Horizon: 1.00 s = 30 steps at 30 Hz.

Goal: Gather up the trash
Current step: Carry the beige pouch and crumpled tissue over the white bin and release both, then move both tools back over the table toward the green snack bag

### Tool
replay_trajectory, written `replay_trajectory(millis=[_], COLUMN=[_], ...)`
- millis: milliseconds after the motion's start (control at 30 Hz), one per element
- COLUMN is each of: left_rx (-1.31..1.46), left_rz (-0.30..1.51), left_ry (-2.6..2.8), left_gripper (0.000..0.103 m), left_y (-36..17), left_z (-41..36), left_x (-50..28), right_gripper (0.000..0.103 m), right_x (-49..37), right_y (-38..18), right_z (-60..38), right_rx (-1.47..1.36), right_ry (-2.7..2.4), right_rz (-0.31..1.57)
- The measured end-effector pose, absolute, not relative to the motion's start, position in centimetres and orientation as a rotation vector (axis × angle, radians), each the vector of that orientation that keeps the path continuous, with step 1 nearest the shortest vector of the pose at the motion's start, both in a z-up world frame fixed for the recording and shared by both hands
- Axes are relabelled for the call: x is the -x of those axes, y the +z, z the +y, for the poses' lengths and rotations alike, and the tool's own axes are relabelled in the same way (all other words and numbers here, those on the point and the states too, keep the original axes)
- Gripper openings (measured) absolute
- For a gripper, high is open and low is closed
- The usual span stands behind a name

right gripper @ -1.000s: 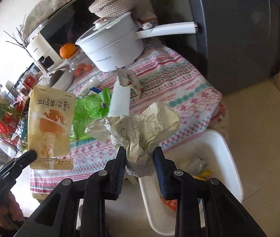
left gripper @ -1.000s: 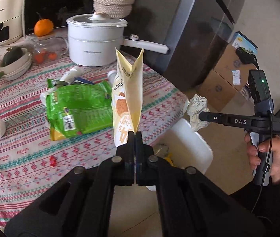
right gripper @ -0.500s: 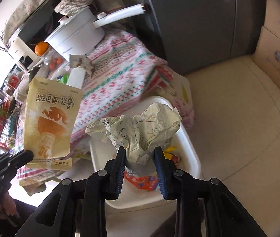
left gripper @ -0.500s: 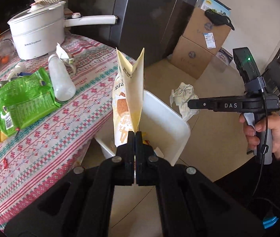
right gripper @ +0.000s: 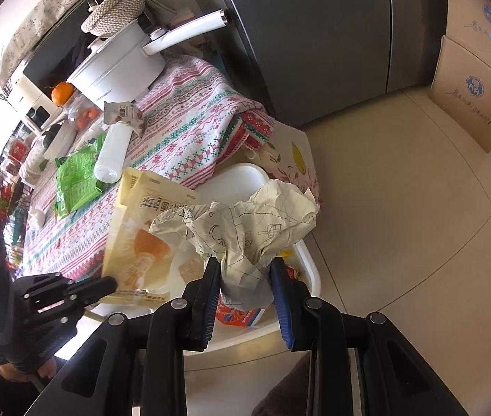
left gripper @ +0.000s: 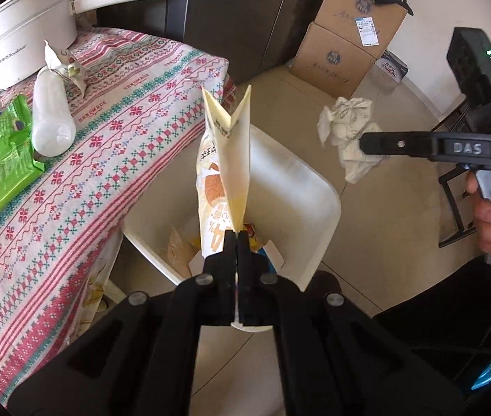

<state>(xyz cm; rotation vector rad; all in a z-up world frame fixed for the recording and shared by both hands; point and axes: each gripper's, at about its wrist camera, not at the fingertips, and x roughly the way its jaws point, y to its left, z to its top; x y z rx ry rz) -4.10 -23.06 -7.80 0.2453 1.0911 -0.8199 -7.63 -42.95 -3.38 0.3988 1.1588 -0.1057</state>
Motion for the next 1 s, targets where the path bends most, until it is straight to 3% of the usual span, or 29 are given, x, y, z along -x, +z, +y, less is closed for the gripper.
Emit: replay_trajectory(millis=[267, 333, 400, 733, 833, 900, 1000], left_rx=[-0.281, -0.276, -0.27, -0.236, -0.227, -0.214, -0.203], left_rz=[1.099, 1.088, 1.063, 1.002, 0.995, 0.992, 0.991], left_ry=[-0.806, -0.8, -0.79, -0.685, -0.643, -0.621, -0.594], left_gripper=[0.003, 0.026, 0.043, 0.067, 0.075, 0.078, 0.08], left_y=[-8.9, -8.4, -7.7, -5.2, -4.9, -4.7, -4.5], left_z=[-23.2, -22.9, -22.5, -19.1, -17.9, -17.1, -16.0], left_x=[3.7, 3.7, 3.7, 2.4, 1.9, 1.6, 1.2], right_gripper=[0.031, 0.031, 0.031, 0.032, 0.037, 0.054, 0.066], right_x=[7.6, 7.5, 7.4, 6.1, 5.7, 5.4, 5.2], right_y=[-3.4, -3.4, -3.5, -4.5, -5.0, -5.2, -4.8], right_z=[-42.9, -42.7, -42.6, -40.9, -40.4, -40.0, -39.5], right_rx=[-0.395, -0.392, -0.389, -0.352, -0.346, -0.338, -0.353], right_ry=[-0.116, -0.115, -0.111, -0.085, -0.079, -0.08, -0.073], right_rz=[1.165, 1.169, 1.171, 1.233, 1.261, 1.286, 1.273])
